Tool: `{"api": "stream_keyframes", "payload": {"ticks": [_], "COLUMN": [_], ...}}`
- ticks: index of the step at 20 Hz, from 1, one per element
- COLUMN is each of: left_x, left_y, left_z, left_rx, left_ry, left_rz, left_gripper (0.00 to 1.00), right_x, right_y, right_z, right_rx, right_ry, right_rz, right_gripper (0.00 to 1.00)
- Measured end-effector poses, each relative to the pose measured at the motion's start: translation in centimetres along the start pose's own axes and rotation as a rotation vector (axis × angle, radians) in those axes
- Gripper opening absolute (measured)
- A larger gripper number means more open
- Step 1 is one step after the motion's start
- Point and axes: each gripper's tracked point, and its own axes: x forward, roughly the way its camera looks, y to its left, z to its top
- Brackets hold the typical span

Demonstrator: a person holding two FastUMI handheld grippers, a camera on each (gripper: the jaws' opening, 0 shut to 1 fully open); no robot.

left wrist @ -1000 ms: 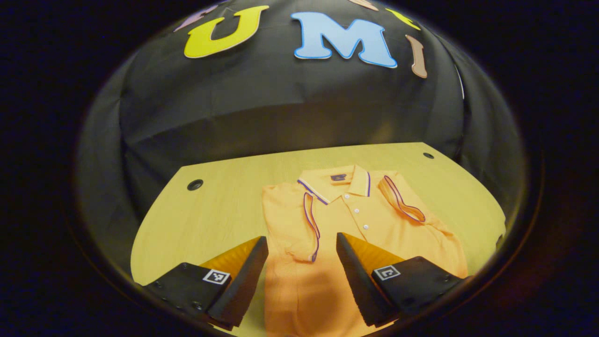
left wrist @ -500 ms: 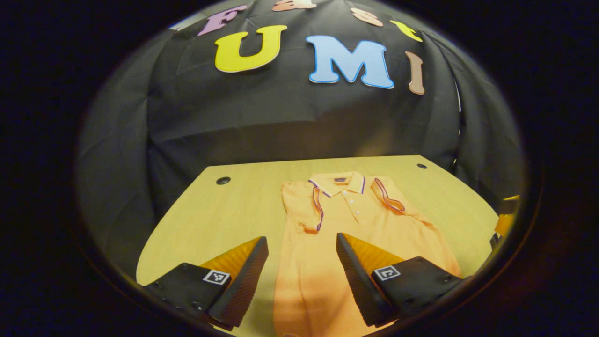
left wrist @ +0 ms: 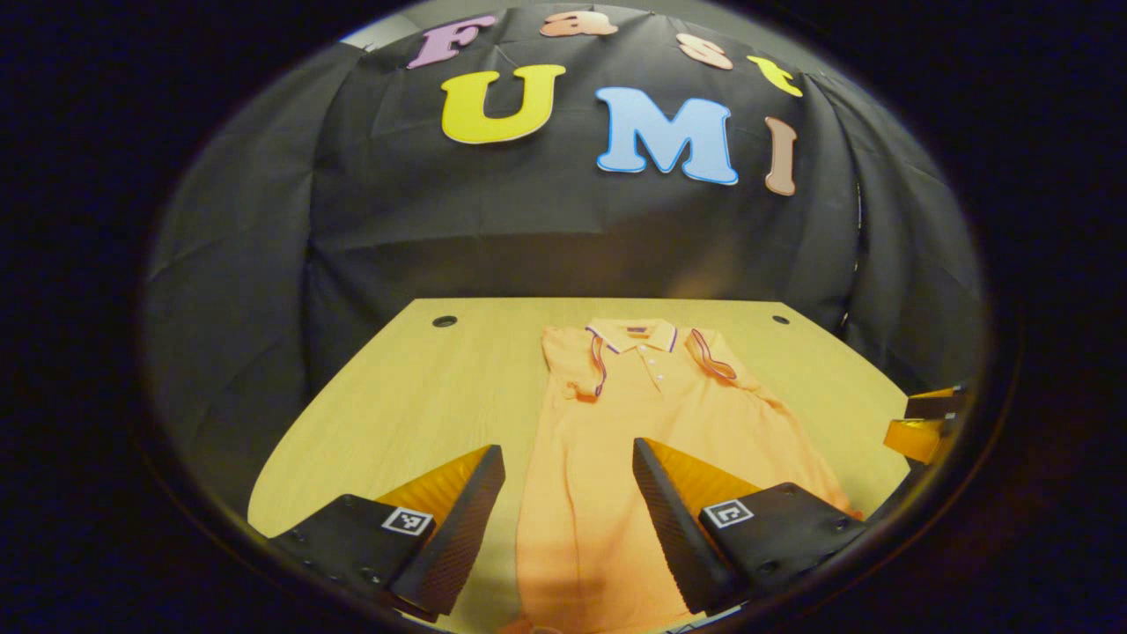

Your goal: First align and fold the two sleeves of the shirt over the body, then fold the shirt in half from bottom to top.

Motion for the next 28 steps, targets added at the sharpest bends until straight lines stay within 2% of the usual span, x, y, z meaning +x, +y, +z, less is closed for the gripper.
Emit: {"api": "stream_keyframes", "payload": {"ticks": [2,5,6,7,8,10,11,13,14,16,22,28], "left_x": [-1.7,-3.5,-4.0,-4.4,-4.9,-5.7,-6.0,-6.3,-6.5,-6.9,-6.9,-6.9], "left_y": [0.4,0.8,0.9,0.8,0.9,1.3,1.3,1.4,1.4,1.2,0.9,0.9], "left_z": [-0.8,-2.8,-3.7,-4.6,-5.4,-6.6,-7.3,-9.1,-10.1,-11.8,-15.3,-17.9], "left_rx": [-0.001,0.017,0.019,0.016,0.013,0.009,0.009,-0.001,-0.008,-0.007,0.032,0.055], "left_ry": [-0.002,0.014,0.027,0.043,0.058,0.082,0.092,0.126,0.152,0.181,0.254,0.289], "left_rz": [0.015,0.029,0.026,0.019,0.013,0.010,0.004,-0.006,-0.012,-0.027,-0.059,-0.053], "left_gripper": [0.99,0.94,0.95,0.96,0.92,0.95,0.92,0.97,0.97,0.97,0.95,0.95], "right_x": [-0.4,-0.8,-0.8,-0.8,-0.8,-0.9,-0.7,-0.4,-0.2,0.2,1.1,0.8], "right_y": [-0.3,-0.5,-0.5,-0.4,-0.4,-0.4,-0.2,-0.1,0.1,0.7,1.2,1.5], "right_z": [-1.2,-3.4,-4.2,-5.0,-5.6,-6.9,-7.4,-8.5,-9.1,-10.1,-13.1,-14.4], "right_rx": [-0.021,-0.021,-0.006,0.016,0.041,0.076,0.082,0.087,0.098,0.117,0.107,0.125], "right_ry": [0.018,0.057,0.072,0.089,0.103,0.134,0.143,0.172,0.186,0.215,0.293,0.323], "right_rz": [0.006,0.022,0.024,0.025,0.026,0.022,0.023,0.018,0.018,0.025,-0.002,-0.007], "right_gripper": [0.87,0.87,0.83,0.87,0.86,0.87,0.87,0.87,0.83,0.87,0.87,0.87]}}
